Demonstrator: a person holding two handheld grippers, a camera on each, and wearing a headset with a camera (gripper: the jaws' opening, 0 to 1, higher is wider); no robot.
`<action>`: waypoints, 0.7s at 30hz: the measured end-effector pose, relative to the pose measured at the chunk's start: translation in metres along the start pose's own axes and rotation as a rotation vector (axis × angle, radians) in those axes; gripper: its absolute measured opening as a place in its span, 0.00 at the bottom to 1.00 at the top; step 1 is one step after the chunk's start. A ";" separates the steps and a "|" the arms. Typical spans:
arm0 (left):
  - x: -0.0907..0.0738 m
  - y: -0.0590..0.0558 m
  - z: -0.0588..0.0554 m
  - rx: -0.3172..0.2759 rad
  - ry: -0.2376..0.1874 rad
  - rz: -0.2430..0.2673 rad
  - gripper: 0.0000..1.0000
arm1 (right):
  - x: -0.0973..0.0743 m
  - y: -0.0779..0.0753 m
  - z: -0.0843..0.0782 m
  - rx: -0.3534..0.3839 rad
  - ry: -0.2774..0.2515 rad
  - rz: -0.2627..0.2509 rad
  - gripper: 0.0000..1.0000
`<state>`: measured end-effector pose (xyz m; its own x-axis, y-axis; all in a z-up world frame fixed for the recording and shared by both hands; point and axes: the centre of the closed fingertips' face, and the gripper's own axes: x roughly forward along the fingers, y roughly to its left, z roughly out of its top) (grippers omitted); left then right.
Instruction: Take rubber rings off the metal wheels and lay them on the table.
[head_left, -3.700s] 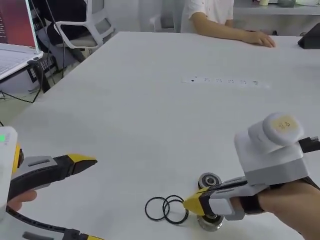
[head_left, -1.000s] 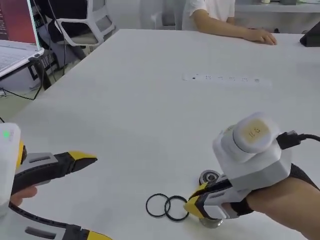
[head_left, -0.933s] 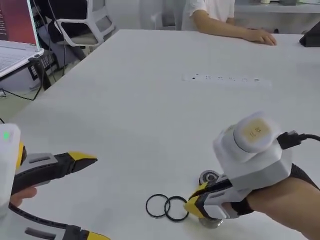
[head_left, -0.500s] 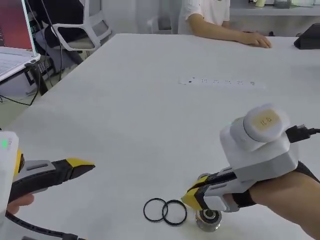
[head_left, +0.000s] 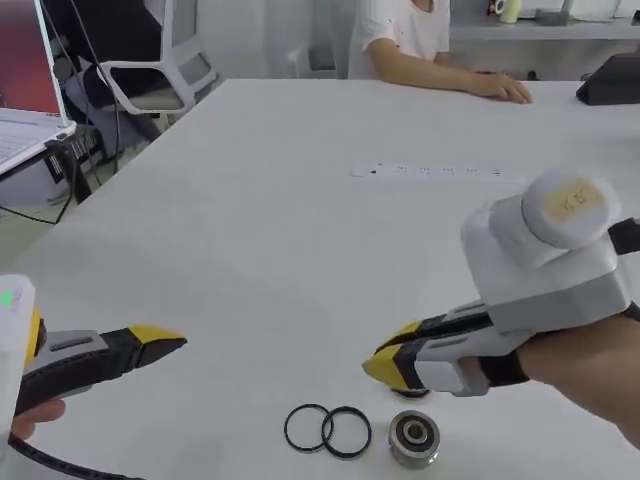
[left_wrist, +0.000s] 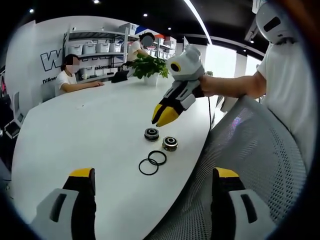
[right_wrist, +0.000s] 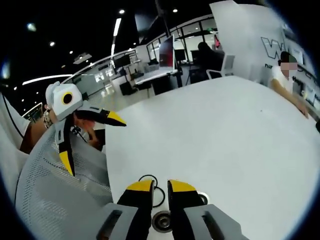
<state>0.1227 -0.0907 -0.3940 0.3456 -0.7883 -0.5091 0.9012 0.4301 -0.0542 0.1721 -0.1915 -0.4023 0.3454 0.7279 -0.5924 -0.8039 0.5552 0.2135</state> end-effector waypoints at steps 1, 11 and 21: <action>0.000 0.000 0.000 0.001 -0.001 -0.001 0.96 | -0.002 0.000 0.003 0.000 -0.009 0.000 0.08; 0.001 -0.006 -0.001 0.026 0.021 -0.029 0.97 | -0.027 -0.002 0.028 -0.015 -0.111 -0.009 0.10; 0.001 -0.006 0.004 0.047 0.021 -0.042 0.99 | -0.052 -0.017 0.035 -0.014 -0.189 -0.055 0.11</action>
<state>0.1182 -0.0957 -0.3911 0.3017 -0.7957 -0.5252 0.9263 0.3751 -0.0362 0.1848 -0.2248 -0.3474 0.4730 0.7597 -0.4461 -0.7873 0.5918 0.1731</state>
